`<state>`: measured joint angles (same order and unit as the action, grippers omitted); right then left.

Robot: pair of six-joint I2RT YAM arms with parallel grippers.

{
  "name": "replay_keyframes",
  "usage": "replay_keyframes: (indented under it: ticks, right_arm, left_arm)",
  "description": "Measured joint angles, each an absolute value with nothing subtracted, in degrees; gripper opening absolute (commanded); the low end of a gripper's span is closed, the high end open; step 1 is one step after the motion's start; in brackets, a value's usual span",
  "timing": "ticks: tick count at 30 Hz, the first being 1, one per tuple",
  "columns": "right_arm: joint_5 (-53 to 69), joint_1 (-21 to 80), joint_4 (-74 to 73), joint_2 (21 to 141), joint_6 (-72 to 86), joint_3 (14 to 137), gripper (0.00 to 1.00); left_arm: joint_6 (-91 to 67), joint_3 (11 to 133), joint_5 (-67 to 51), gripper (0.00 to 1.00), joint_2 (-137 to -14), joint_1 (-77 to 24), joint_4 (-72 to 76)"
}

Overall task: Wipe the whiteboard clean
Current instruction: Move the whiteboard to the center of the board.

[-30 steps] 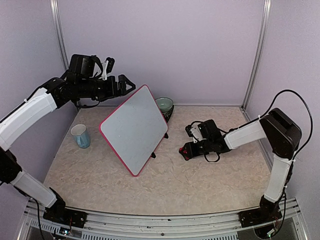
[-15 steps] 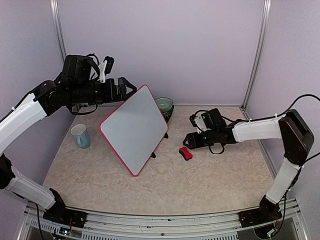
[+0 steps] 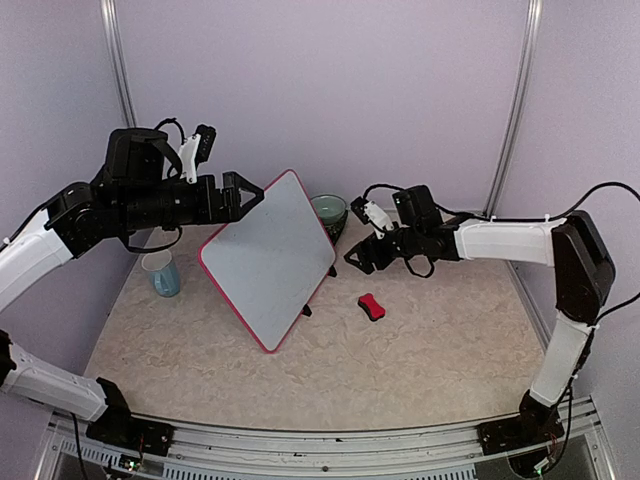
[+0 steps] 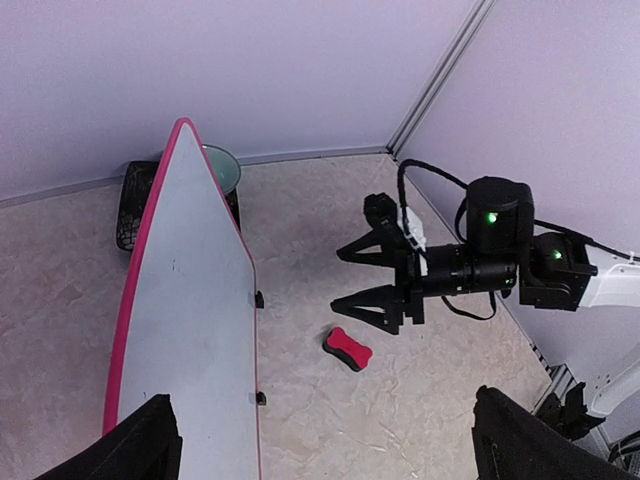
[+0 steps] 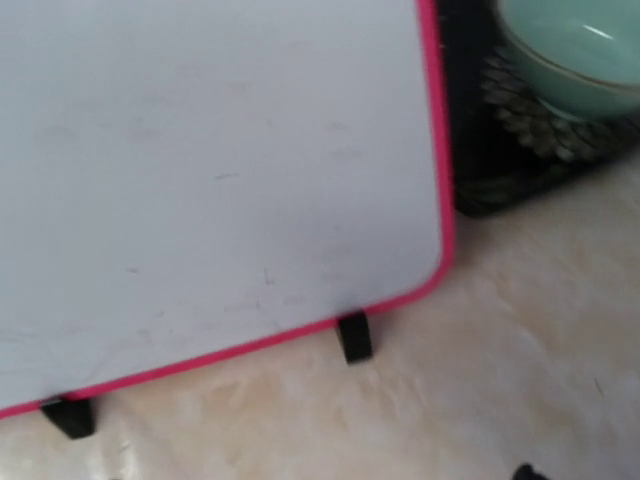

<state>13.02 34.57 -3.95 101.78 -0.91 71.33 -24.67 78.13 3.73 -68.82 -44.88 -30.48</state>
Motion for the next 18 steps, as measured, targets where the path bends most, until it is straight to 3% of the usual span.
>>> replay_keyframes:
  ticks: [8,18]
  right_arm:
    - [17.0,34.2,-7.4,118.4,-10.7,84.9,0.75]
    - [19.1,33.7,-11.4,129.4,-14.3,92.5,0.67]
  left_arm:
    - [-25.1,77.1,5.6,0.99,-65.5,-45.2,-31.2]
    - [-25.8,76.1,7.0,0.99,-62.5,-45.4,-31.7]
